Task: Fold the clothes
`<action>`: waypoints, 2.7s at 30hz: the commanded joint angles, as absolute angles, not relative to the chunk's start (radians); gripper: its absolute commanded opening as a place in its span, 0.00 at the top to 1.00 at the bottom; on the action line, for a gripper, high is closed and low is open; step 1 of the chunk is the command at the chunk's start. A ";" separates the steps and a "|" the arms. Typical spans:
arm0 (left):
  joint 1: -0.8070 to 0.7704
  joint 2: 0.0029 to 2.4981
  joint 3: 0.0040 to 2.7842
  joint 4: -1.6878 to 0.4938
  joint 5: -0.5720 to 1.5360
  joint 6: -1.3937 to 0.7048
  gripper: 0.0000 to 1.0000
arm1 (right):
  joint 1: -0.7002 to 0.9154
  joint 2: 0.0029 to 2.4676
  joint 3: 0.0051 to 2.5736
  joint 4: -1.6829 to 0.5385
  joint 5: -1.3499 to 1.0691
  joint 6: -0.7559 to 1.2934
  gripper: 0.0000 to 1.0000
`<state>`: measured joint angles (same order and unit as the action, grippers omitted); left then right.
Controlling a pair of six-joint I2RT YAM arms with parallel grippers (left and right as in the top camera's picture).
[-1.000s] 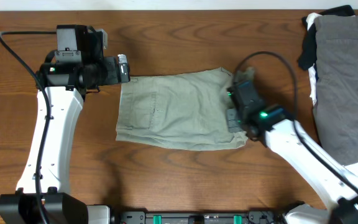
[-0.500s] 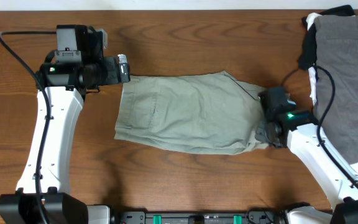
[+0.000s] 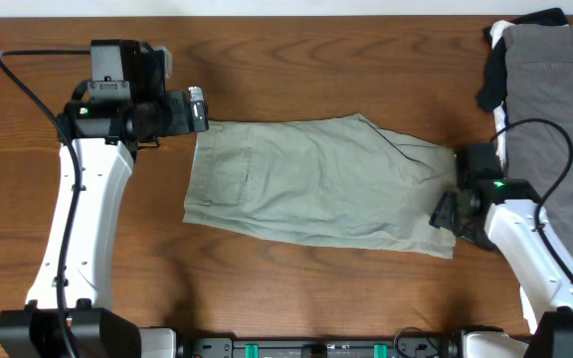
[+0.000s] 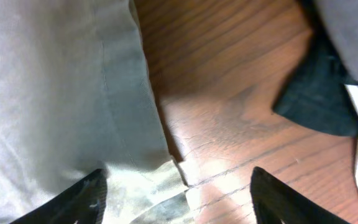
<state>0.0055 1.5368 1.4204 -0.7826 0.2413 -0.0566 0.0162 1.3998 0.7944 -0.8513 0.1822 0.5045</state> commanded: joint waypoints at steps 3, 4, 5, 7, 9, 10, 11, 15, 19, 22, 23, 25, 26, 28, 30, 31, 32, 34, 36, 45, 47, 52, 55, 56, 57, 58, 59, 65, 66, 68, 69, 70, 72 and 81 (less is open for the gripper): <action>0.010 1.536 1.437 -0.785 0.254 -0.069 0.02 | 0.001 1.405 0.878 -0.855 -0.045 0.299 0.49; 0.010 1.536 1.437 -0.785 0.254 -0.069 0.02 | 0.001 1.404 0.893 -0.863 -0.060 0.294 0.53; 0.010 1.536 1.437 -0.785 0.254 -0.069 0.02 | 0.001 1.404 0.908 -0.873 -0.065 0.294 0.57; 0.010 1.536 1.437 -0.785 0.254 -0.069 0.02 | 0.001 1.404 0.929 -0.883 -0.065 0.294 0.60; 0.010 1.536 1.437 -0.785 0.254 -0.069 0.02 | 0.001 1.405 0.933 -0.881 -0.066 0.295 0.66; 0.010 1.536 1.437 -0.785 0.254 -0.069 0.02 | 0.001 1.406 0.932 -0.881 -0.076 0.294 0.70; 0.010 1.536 1.437 -0.785 0.254 -0.069 0.02 | 0.001 1.409 0.929 -0.880 -0.084 0.294 0.72; 0.010 1.536 1.437 -0.785 0.254 -0.069 0.02 | 0.001 1.431 0.896 -0.822 -0.090 0.294 0.77; 0.010 1.536 1.437 -0.785 0.254 -0.069 0.02 | 0.001 1.488 0.855 -0.713 -0.090 0.294 0.79; 0.010 1.536 1.437 -0.780 0.254 -0.069 0.02 | 0.001 1.562 0.850 -0.675 -0.090 0.294 0.79; 0.010 1.536 1.437 -0.780 0.254 -0.069 0.02 | 0.001 1.592 0.850 -0.664 -0.091 0.294 0.76; 0.010 1.536 1.437 -0.778 0.254 -0.069 0.02 | 0.001 1.647 0.850 -0.639 -0.087 0.286 0.73; 0.010 1.536 1.437 -0.777 0.254 -0.069 0.02 | 0.001 1.673 0.850 -0.622 -0.086 0.273 0.73; 0.010 1.536 1.437 -0.780 0.245 -0.068 0.02 | 0.001 1.700 0.850 -0.597 -0.080 0.268 0.73; 0.010 1.536 1.437 -0.767 0.235 -0.068 0.02 | 0.001 1.704 0.850 -0.582 -0.078 0.268 0.75; 0.010 1.536 1.437 -0.756 0.236 -0.070 0.02 | 0.001 1.703 0.851 -0.573 -0.076 0.267 0.77; 0.010 1.536 1.437 -0.757 0.239 -0.075 0.02 | 0.000 1.703 0.855 -0.569 -0.074 0.262 0.79; 0.010 1.535 1.437 -0.805 0.239 -0.118 0.02 | 0.000 1.703 0.867 -0.572 -0.060 0.245 0.82; 0.010 1.536 1.433 -0.872 0.239 -0.170 0.02 | -0.001 1.703 0.878 -0.588 -0.006 0.245 0.82; 0.010 1.513 1.334 -1.016 0.244 -0.197 0.02 | 0.001 1.703 0.943 -0.624 -0.041 0.202 0.70; 0.010 1.493 1.321 -1.031 0.251 -0.197 0.02 | 0.001 1.700 0.982 -0.664 -0.087 0.165 0.66; 0.010 1.388 1.279 -1.065 0.251 -0.229 0.02 | 0.016 1.700 1.095 -0.833 -0.212 0.121 0.61; 0.010 1.299 1.213 -1.052 0.250 -0.259 0.02 | 0.041 1.699 1.116 -0.933 -0.222 0.123 0.61; 0.010 1.274 1.183 -1.039 0.250 -0.266 0.02 | 0.051 1.699 1.116 -0.965 -0.222 0.126 0.62; 0.010 1.256 1.157 -1.026 0.250 -0.269 0.02 | 0.060 1.699 1.114 -0.991 -0.222 0.126 0.62; 0.010 1.240 1.125 -1.003 0.250 -0.269 0.02 | 0.071 1.699 1.113 -1.015 -0.222 0.126 0.62; 0.010 1.231 1.098 -0.981 0.250 -0.270 0.02 | 0.082 1.699 1.112 -1.035 -0.222 0.126 0.63; 0.010 1.263 0.996 -0.836 0.251 -0.313 0.02 | 0.167 1.699 1.112 -1.100 -0.212 0.210 0.59; 0.010 1.279 0.994 -0.822 0.251 -0.313 0.02 | 0.177 1.699 1.111 -1.097 -0.192 0.245 0.57; 0.010 1.306 0.994 -0.802 0.250 -0.313 0.02 | 0.190 1.699 1.110 -1.088 -0.147 0.351 0.57; 0.010 1.320 0.994 -0.794 0.250 -0.313 0.02 | 0.192 1.699 1.109 -1.088 -0.137 0.399 0.57; 0.010 1.335 0.994 -0.788 0.250 -0.313 0.02 | 0.193 1.699 1.109 -1.088 -0.136 0.449 0.57; 0.010 1.363 0.994 -0.781 0.250 -0.312 0.02 | 0.193 1.699 1.109 -1.089 -0.139 0.527 0.57; 0.010 1.467 0.994 -0.775 0.250 -0.313 0.02 | 0.212 1.699 1.108 -1.147 -0.263 0.785 0.49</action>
<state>0.0055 1.4452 0.9920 -0.7792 0.2413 -0.2966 0.1913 1.6951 1.1061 -1.1263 -0.2119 0.6395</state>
